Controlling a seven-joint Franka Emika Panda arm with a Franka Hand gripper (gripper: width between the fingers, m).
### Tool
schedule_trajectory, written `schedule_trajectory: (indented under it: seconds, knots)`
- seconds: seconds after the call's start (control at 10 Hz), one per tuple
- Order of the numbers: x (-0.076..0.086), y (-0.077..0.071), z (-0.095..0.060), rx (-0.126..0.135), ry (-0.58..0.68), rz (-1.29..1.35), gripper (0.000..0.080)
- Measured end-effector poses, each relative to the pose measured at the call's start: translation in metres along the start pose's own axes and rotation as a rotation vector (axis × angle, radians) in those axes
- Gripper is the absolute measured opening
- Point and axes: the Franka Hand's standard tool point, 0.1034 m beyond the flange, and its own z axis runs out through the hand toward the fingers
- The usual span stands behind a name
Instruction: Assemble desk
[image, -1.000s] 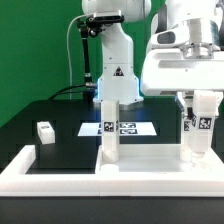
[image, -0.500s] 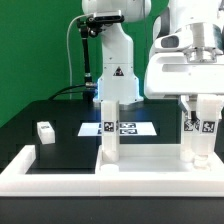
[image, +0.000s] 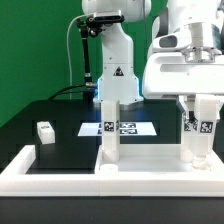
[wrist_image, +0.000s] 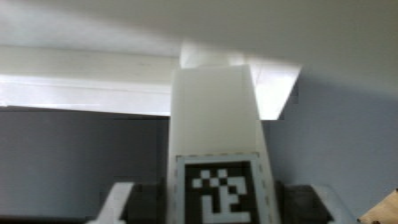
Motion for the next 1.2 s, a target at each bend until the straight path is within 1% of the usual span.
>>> schedule_trajectory:
  seconds: [0.4,0.9,1.2]
  knots:
    - [0.0060,-0.0055,0.0027,0.003,0.010,-0.008,0.0288]
    - [0.0050,0.0011,0.0016,-0.002,0.011,-0.033,0.0288]
    - [0.0050,0.0011,0.0017,-0.002,0.013,-0.034,0.0288]
